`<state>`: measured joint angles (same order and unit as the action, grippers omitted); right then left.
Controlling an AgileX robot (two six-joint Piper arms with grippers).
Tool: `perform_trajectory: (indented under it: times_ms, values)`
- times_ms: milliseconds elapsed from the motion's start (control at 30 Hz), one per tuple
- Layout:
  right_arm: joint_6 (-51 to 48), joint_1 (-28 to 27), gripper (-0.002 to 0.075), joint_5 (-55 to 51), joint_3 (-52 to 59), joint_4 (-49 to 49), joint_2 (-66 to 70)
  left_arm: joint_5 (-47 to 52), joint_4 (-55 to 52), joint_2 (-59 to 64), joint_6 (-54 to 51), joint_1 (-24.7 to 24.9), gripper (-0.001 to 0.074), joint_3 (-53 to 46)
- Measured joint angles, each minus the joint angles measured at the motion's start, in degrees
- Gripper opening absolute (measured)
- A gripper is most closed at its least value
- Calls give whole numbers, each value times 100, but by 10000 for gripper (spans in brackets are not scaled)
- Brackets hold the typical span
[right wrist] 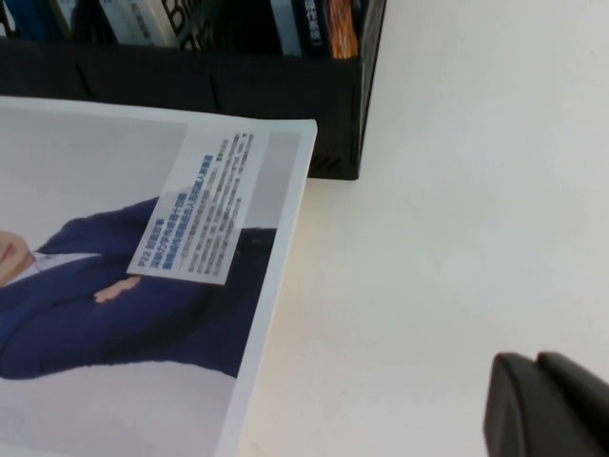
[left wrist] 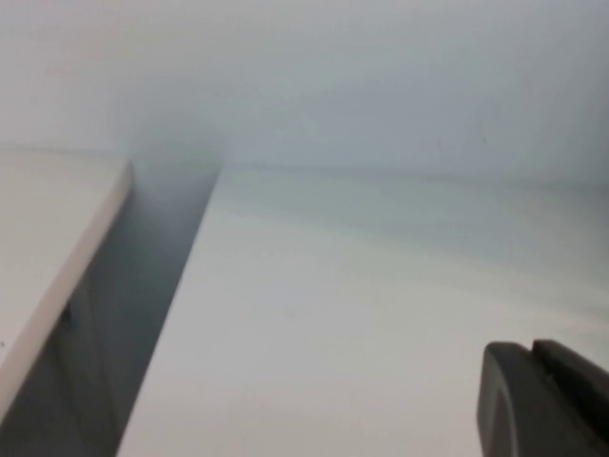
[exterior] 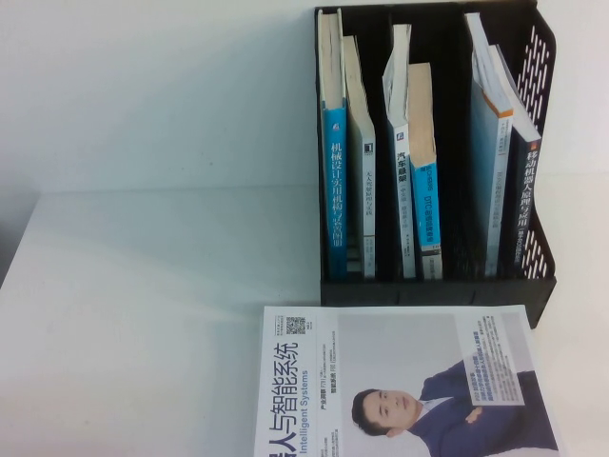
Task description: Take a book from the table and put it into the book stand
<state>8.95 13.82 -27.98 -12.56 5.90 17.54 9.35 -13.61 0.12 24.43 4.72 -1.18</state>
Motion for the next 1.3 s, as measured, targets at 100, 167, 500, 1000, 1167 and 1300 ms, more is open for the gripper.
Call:
perform_trajectory:
  times_ms: [100, 167, 500, 1000, 1167, 1300]
  values:
    - [0, 0, -4, 0, 0, 0, 0, 430, 1092, 0, -1359, 0, -1, 0]
    - [0, 0, -4, 0, 0, 0, 0, 736, 1445, 0, -1783, 0, -1, 0]
    - [0, 0, -4, -5, 0, 0, 0, 816, 1589, -73, -2111, 0, -1, 0]
    - [0, 0, -4, -5, 0, 0, 0, 867, 1361, -73, -2345, 0, -1, 10]
    - [0, 0, -4, -5, 0, 0, 0, 875, 1361, -73, -2379, 0, -1, 10]
    - [12, 0, -4, -5, 0, 0, 0, 880, 1361, -73, -2383, 0, -1, 10]
